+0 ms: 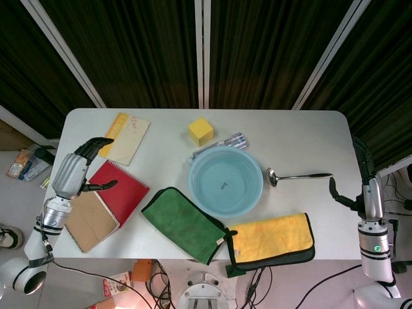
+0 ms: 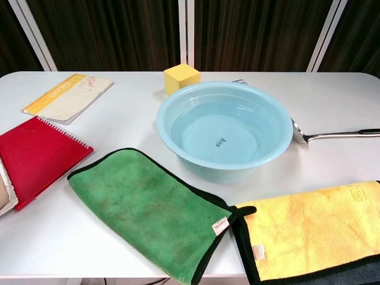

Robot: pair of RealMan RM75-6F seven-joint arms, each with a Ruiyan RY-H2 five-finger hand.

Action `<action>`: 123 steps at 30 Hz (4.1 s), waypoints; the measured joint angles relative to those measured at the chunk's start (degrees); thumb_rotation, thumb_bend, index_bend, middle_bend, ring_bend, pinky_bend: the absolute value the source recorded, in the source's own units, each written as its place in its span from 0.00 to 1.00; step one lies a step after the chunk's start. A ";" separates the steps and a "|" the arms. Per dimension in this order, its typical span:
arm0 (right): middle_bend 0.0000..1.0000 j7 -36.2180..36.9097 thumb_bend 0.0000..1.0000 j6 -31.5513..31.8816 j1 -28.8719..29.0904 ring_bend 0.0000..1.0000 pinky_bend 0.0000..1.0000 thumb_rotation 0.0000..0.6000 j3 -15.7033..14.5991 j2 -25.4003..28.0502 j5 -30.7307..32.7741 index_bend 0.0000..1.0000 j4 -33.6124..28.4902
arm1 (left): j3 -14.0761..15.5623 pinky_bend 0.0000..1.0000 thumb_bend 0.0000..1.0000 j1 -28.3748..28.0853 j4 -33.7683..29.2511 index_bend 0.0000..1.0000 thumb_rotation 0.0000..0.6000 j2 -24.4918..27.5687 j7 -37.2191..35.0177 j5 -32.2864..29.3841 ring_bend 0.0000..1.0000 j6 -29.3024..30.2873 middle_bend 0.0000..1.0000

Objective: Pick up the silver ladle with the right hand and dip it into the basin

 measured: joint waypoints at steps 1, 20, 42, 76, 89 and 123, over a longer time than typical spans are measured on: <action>0.00 0.17 0.46 0.13 -0.02 0.00 0.00 1.00 -0.02 -0.04 0.17 0.00 0.23 | 0.10 0.28 0.09 -0.09 0.00 0.18 1.00 0.03 0.14 -0.10 0.15 -0.10 0.19; 0.00 -6.27 0.44 -4.52 0.82 0.00 0.00 1.00 -1.29 0.57 2.86 0.02 1.99 | 1.91 0.27 0.09 -0.07 -1.30 0.18 1.00 1.71 5.83 -1.07 0.15 -0.90 0.19; 0.00 -57.83 0.42 -37.34 9.63 0.00 0.00 1.00 -5.29 -0.89 26.68 0.07 0.87 | 4.00 0.24 0.03 2.72 -3.78 0.18 1.00 3.90 14.24 -3.48 0.14 -0.03 0.17; 0.00 -53.33 0.44 -41.84 16.11 0.00 0.00 1.00 -5.17 -23.98 25.14 0.38 34.23 | 5.29 0.23 0.03 3.20 -5.41 0.18 1.00 4.48 21.34 -5.01 0.12 -2.31 0.16; 0.00 -51.83 0.44 -43.21 16.17 0.00 0.00 1.00 -4.60 -27.32 24.21 0.39 40.16 | 5.29 0.23 0.03 2.99 -4.53 0.18 1.00 4.13 20.86 -5.64 0.12 -3.41 0.16; 0.00 -49.34 0.44 -43.46 15.72 0.00 0.00 1.00 -3.69 -32.06 21.35 0.53 48.62 | 5.56 0.23 0.03 1.82 -3.19 0.18 1.00 3.31 21.23 -7.40 0.12 -6.81 0.15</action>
